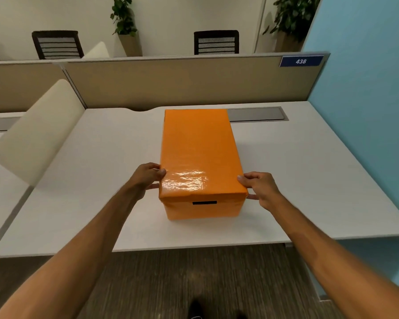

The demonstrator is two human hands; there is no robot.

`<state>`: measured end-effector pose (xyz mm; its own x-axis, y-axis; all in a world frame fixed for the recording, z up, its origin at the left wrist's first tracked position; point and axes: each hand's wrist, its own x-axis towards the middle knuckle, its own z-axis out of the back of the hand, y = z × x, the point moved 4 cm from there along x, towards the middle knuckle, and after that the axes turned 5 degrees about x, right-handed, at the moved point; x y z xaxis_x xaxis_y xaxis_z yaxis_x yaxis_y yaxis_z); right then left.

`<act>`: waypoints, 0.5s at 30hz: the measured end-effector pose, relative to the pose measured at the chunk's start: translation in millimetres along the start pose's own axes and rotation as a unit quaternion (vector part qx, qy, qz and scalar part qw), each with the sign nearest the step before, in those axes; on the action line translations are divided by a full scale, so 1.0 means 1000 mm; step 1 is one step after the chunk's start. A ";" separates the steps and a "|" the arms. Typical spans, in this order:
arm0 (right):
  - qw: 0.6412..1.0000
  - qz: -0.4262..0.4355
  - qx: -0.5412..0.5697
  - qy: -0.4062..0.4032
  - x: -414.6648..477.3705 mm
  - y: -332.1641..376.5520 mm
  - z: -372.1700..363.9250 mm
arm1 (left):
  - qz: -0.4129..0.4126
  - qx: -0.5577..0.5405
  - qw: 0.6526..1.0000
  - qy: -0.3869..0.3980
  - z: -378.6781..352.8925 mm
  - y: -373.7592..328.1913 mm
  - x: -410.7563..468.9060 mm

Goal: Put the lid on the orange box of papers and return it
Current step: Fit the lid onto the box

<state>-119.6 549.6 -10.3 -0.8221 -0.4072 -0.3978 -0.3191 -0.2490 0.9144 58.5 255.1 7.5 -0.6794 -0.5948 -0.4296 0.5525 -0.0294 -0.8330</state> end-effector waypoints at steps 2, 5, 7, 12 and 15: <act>1.000 0.001 0.000 -0.001 0.000 -0.001 -0.002 | 0.002 0.000 1.000 -0.001 0.001 0.003 0.002; 1.000 0.000 -0.004 -0.004 0.001 -0.001 -0.002 | 0.003 0.000 1.000 -0.003 0.000 0.005 0.003; 1.000 -0.001 -0.008 -0.005 0.002 -0.001 -0.001 | 0.004 -0.003 1.000 -0.001 -0.002 0.005 0.004; 1.000 -0.006 -0.030 -0.004 0.003 -0.006 -0.001 | 0.009 0.014 1.000 0.016 -0.011 0.009 0.006; 0.999 0.002 -0.039 -0.009 0.004 -0.008 -0.003 | 0.007 0.012 1.000 0.016 -0.014 0.014 0.006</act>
<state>-119.0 547.4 -19.5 -0.8317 -0.3922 -0.3930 -0.2796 -0.3156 0.9068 55.2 262.0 -11.7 -0.6866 -0.5696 -0.4518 0.5726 -0.0408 -0.8188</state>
